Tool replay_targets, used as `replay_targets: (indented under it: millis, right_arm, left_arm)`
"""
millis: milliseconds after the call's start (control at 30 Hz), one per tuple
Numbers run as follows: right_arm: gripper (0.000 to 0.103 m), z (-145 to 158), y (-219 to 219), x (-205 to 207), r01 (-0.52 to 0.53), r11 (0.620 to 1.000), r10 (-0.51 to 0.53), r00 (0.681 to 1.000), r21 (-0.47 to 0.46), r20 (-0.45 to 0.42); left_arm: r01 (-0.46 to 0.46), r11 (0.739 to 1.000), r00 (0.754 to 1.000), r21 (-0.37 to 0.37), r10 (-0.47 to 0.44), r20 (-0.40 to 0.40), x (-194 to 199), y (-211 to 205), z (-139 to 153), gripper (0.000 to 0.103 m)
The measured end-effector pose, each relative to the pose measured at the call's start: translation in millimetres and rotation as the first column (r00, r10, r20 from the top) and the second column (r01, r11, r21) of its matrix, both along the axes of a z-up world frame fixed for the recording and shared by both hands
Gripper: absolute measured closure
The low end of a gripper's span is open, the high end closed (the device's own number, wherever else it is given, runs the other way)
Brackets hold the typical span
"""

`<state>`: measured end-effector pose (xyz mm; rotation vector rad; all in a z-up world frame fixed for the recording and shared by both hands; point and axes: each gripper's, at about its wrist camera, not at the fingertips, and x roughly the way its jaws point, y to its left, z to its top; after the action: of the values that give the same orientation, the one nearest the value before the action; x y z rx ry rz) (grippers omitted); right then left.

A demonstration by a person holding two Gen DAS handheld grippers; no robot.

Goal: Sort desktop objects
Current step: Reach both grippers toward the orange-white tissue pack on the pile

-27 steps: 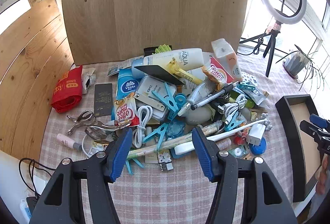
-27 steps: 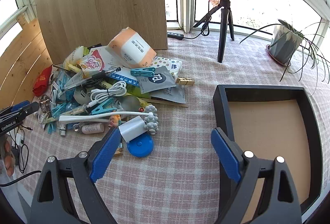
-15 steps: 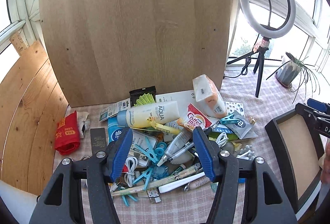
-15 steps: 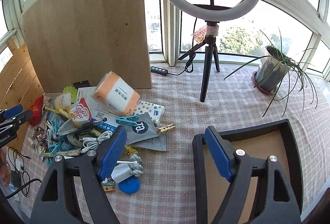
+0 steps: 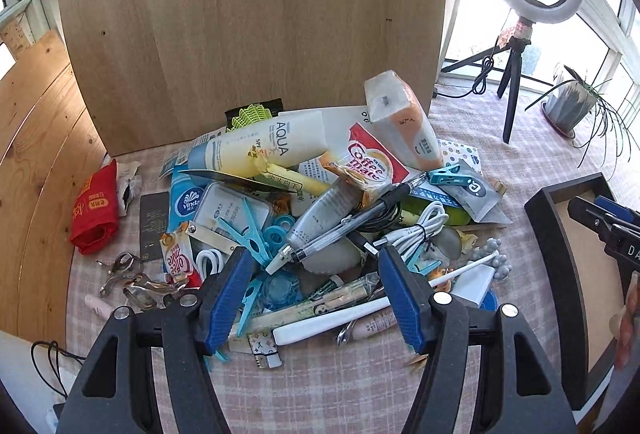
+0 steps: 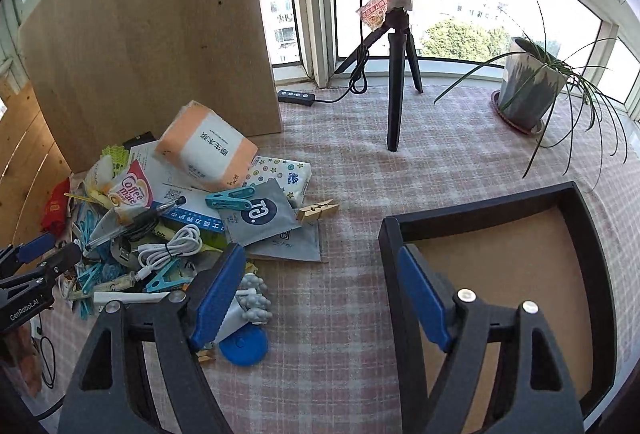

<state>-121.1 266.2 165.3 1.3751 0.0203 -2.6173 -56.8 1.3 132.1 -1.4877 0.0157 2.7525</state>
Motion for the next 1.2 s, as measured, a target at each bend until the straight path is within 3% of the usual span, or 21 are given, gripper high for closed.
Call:
replay_targets:
  millis: [100, 367, 533, 1200]
  right_arm:
    - [0.026, 0, 2, 1, 0.003, 1.0, -0.003, 1.0, -0.015, 0.0]
    - [0.025, 36, -9, -4, -0.033, 0.999, 0.034, 0.996, 0.023, -0.085]
    - [0.025, 37, -19, -10, -0.054, 0.996, 0.06, 0.994, 0.074, -0.09]
    - [0.025, 25, -27, -52, -0.067, 0.991, 0.077, 0.993, 0.119, -0.084]
  left_arm:
    - [0.001, 1.0, 0.999, -0.028, -0.002, -0.044, 1, 4, 14, 0.04]
    - [0.033, 0.998, 0.99, -0.049, -0.039, -0.134, -3, 16, 47, 0.039]
    - [0.067, 0.996, 0.989, -0.053, -0.073, -0.132, -13, 27, 48, 0.039]
    - [0.119, 0.99, 0.988, -0.078, -0.126, -0.085, -67, 50, 31, 0.033]
